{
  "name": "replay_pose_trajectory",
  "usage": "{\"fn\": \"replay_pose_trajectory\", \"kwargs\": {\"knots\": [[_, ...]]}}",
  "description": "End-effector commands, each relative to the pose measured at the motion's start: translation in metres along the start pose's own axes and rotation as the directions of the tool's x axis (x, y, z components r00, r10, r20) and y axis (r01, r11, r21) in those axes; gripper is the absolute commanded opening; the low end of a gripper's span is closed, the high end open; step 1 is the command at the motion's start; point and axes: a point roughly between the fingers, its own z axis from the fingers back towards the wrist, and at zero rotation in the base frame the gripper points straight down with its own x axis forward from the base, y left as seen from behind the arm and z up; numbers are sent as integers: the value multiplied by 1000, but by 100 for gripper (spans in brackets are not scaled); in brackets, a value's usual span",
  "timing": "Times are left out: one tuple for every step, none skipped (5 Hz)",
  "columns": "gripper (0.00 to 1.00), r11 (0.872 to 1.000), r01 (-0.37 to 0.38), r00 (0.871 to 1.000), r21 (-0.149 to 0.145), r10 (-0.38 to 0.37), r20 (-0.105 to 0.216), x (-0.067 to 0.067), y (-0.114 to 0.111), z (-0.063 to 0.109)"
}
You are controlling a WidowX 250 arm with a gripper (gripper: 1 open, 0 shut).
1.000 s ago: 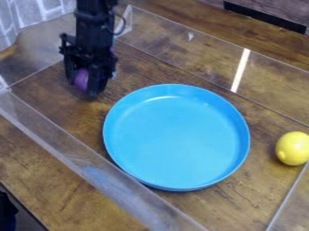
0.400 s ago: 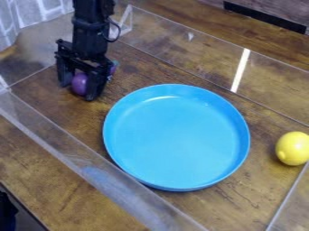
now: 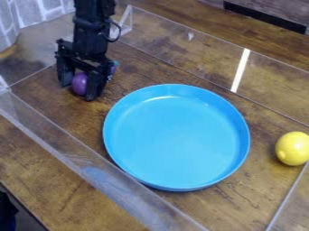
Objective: Remove the purple eggplant from the blue tray and put it on the table
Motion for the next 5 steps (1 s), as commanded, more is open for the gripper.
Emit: {"fn": "replay_pose_trajectory", "kwargs": {"knots": [[100, 998, -59, 998, 10, 59, 1, -3, 16, 0], [100, 997, -70, 997, 13, 71, -8, -4, 19, -1], [100, 996, -82, 996, 16, 83, -17, -5, 21, -2], [100, 995, -95, 995, 17, 95, -24, -7, 23, -4], [100, 994, -107, 994, 17, 108, -30, -8, 25, -5]]}}
